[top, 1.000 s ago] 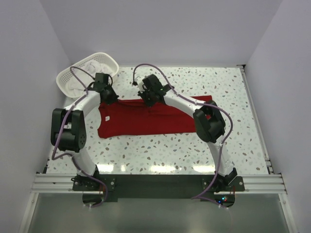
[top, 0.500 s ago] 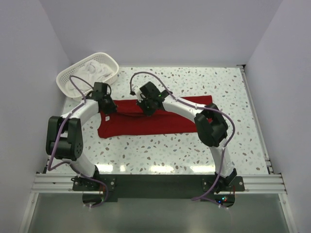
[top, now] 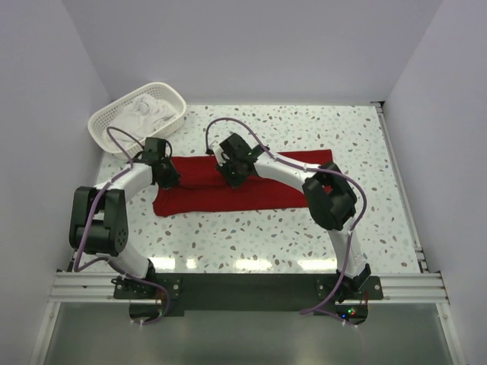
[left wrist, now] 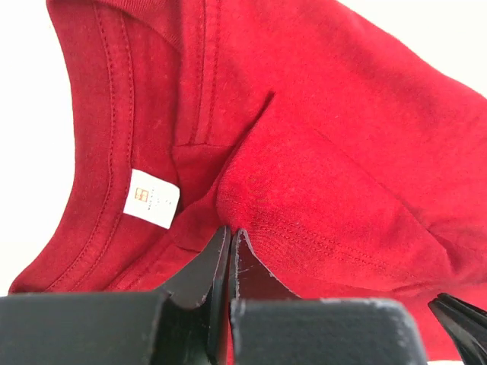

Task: Fold and stack the t-shirts
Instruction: Fold the tshirt

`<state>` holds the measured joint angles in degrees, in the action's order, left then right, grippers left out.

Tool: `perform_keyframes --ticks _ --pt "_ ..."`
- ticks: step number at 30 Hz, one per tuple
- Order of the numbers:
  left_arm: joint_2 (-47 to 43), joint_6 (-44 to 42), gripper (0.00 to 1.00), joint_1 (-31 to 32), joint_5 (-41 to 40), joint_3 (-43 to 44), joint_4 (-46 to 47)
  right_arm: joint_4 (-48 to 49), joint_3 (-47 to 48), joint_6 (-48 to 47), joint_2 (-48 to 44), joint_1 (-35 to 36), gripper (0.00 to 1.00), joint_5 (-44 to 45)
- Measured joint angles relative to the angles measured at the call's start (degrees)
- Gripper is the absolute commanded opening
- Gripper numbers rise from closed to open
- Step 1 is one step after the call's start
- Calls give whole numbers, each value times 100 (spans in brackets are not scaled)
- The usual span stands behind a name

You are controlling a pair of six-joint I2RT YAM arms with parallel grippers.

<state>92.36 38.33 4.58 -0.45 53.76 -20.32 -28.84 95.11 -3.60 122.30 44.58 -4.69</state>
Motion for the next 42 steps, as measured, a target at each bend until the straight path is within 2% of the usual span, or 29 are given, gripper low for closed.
perform_keyframes --ticks 3,4,7,10,14,18,26,32,37,42 --pt "0 0 4 -2 2 -42 11 2 0 92 -2 0 25 -85" --pt "0 -2 11 -2 2 -44 13 0 0 131 -4 0 33 -103" --pt "-24 -63 27 -2 0 -57 13 -13 0 332 -63 0 43 -133" --pt "-210 -81 35 -2 -35 -96 -2 15 0 584 -260 0 45 -153" --pt "-704 -173 34 -2 -175 -94 13 240 0 1049 -590 -33 45 -407" --pt "-833 -262 27 22 -162 -24 175 763 0 1593 -682 -94 45 -927" --pt "214 -190 20 166 48 205 588 2048 -313 2627 -229 -417 45 -1681" --pt "804 31 19 142 28 308 739 2553 -833 3126 417 -1064 44 -2063" --pt "901 129 26 144 17 402 772 2610 -831 2979 420 -1349 45 -2031" --pt "809 85 38 144 -155 485 601 2151 -975 2470 11 -1362 52 -1530"
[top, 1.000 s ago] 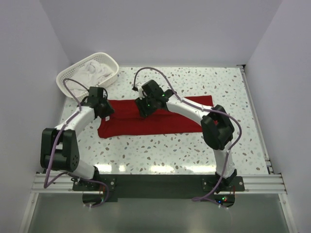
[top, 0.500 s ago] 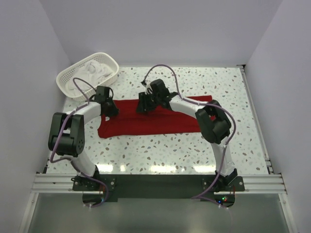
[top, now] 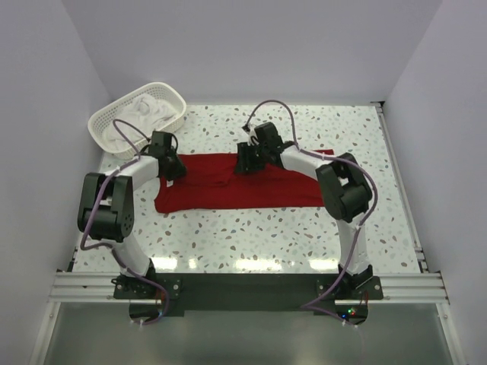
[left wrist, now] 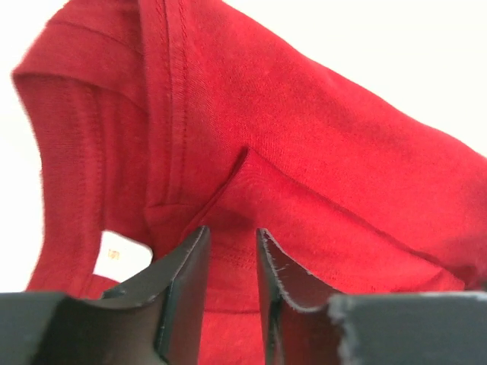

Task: Fold and stack the t-shirts
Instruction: Fold the tshirt

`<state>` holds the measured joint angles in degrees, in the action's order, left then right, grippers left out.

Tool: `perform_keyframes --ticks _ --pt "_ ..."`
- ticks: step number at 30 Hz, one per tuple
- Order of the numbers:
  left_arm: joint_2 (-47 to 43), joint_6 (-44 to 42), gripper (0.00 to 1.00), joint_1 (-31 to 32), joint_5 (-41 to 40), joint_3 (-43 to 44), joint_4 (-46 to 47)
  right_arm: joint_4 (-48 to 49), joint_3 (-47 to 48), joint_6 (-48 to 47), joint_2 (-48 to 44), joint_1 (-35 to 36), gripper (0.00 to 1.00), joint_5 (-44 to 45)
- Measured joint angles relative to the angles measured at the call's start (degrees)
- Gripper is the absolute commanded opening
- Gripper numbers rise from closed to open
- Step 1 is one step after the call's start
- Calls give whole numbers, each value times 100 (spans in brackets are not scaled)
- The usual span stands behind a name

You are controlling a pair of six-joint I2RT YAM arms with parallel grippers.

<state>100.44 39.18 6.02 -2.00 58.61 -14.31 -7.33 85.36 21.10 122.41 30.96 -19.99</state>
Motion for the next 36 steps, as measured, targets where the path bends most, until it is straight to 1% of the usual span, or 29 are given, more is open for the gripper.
perform_keyframes --ticks 5,7,8,10,13,16,20,25,30,33,36 --pt "-474 -173 43 13 -146 142 -466 -695 -474 -621 -1045 -24 60 1027" --pt "-752 -249 47 31 -188 142 -588 -850 -828 -767 -1530 -68 62 1388" --pt "-914 -295 48 50 -216 136 -671 -883 -1051 -828 -1762 -105 64 1569" --pt "-1241 -354 49 107 -262 66 -748 -1008 -1451 -881 -2124 -162 65 1862" --pt "-1591 -415 49 201 -291 -201 -767 -1202 -1985 -907 -2424 -256 66 2214" --pt "-1635 -433 49 243 -262 -581 -772 -1357 -2347 -883 -2430 -293 66 2448" --pt "-1303 -431 49 247 -199 -933 -804 -1637 -2649 -772 -2430 -275 67 2614" --pt "-872 -450 49 251 -205 -872 -802 -1799 -2861 -610 -2509 -48 67 2636" --pt "-83 -734 51 260 -304 24 -883 -2092 -3298 -310 -2951 811 67 2417" --pt "551 -1060 54 313 -317 813 -901 -2308 -3552 -9 -3259 1451 67 1943" --pt "1176 -1447 58 472 -299 1635 -850 -2472 -3580 251 -3314 2116 67 1440"
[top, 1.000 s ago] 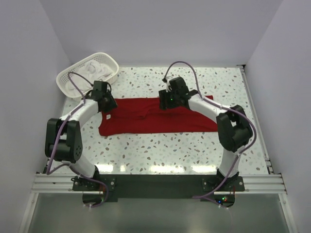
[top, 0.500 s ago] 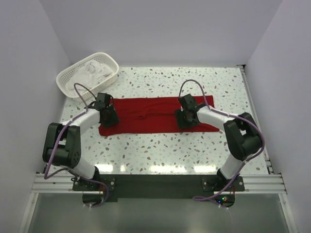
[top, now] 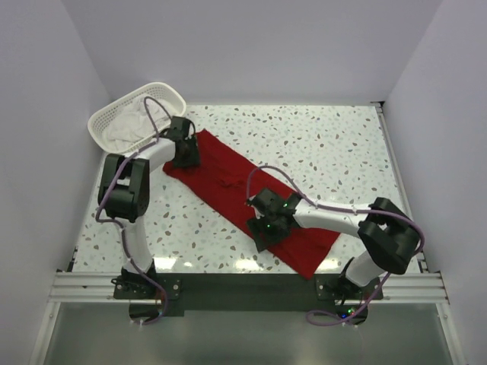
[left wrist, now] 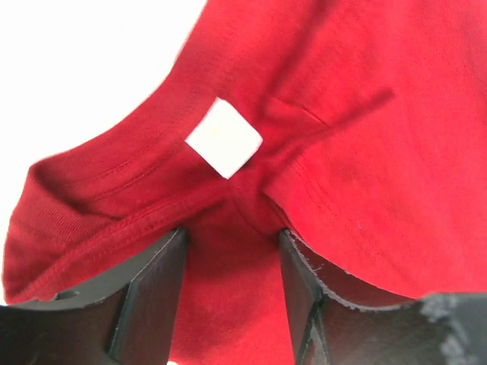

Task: Fold and stack the t-shirts
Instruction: Fold the tshirt

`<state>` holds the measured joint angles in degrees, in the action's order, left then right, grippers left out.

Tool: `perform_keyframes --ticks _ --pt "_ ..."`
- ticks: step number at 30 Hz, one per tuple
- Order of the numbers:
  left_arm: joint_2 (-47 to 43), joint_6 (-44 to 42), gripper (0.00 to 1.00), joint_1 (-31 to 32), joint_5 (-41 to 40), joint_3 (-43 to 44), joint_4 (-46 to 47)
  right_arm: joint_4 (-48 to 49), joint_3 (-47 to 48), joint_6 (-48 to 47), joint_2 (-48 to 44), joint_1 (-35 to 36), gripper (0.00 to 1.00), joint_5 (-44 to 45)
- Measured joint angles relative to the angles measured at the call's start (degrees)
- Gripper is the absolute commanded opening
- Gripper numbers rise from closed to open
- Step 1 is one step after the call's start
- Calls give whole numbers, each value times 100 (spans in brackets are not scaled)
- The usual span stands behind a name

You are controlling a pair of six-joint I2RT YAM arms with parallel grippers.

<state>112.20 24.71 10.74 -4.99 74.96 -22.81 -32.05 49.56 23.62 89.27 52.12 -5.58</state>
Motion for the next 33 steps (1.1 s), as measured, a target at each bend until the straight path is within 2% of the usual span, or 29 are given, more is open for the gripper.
perform_keyframes --ticks 5,9,12,15,19,22,28,33 --pt "841 -682 67 577 -131 1226 26 -229 321 122 63 721 67 -734" --pt "918 -970 82 911 -240 1631 48 -468 1102 -79 85 669 67 -697" --pt "662 -942 82 887 -426 1628 35 -461 1652 -291 133 483 66 -638" --pt "107 -673 74 758 -669 1478 -28 -363 1832 -435 133 160 63 -586" --pt "-826 -68 54 649 -702 938 -13 -365 1757 -562 136 -341 57 -570" --pt "-1165 269 48 695 -516 457 57 -369 1617 -643 136 -479 50 -544" --pt "-702 667 39 935 -151 -33 83 -291 909 -675 131 -407 38 -605" --pt "-275 817 36 1084 -74 -151 87 -238 369 -616 105 -407 36 -662"
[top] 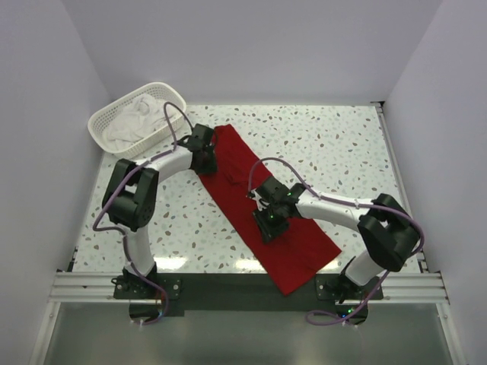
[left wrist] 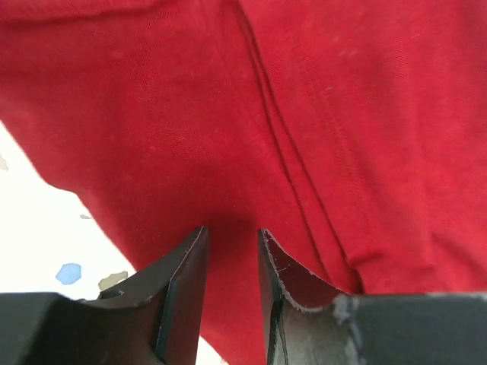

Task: Fold and stack the t-shirts
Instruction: Fold the tshirt

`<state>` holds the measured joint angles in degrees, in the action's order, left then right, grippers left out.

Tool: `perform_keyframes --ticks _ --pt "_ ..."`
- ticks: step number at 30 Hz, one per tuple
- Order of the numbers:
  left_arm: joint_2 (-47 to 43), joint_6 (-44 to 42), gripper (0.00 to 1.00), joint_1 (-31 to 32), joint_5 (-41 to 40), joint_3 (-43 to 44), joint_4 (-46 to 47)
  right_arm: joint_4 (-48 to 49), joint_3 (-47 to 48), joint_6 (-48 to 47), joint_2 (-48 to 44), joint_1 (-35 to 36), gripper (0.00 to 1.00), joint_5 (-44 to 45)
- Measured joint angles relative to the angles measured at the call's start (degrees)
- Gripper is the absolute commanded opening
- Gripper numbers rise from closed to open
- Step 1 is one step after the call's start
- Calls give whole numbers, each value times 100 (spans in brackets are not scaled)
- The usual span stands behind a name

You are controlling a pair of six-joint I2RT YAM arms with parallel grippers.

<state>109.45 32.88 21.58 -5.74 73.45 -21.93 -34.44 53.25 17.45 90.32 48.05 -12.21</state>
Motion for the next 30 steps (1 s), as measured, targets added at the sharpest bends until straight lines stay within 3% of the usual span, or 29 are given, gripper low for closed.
perform_keyframes --ticks 9,15,23,25,30 --pt "490 24 41 68 2 271 297 382 -433 330 -31 170 36 -400" --pt "1403 -350 51 216 184 1523 479 1147 -323 787 459 485 37 -994" --pt "2671 -811 63 302 479 3504 422 1491 887 988 1401 520 43 -935" --pt "2846 -866 70 286 509 3786 413 1429 1222 951 1508 520 46 -835" --pt "3014 -964 73 203 533 4251 278 1178 1683 774 1287 496 50 -487"
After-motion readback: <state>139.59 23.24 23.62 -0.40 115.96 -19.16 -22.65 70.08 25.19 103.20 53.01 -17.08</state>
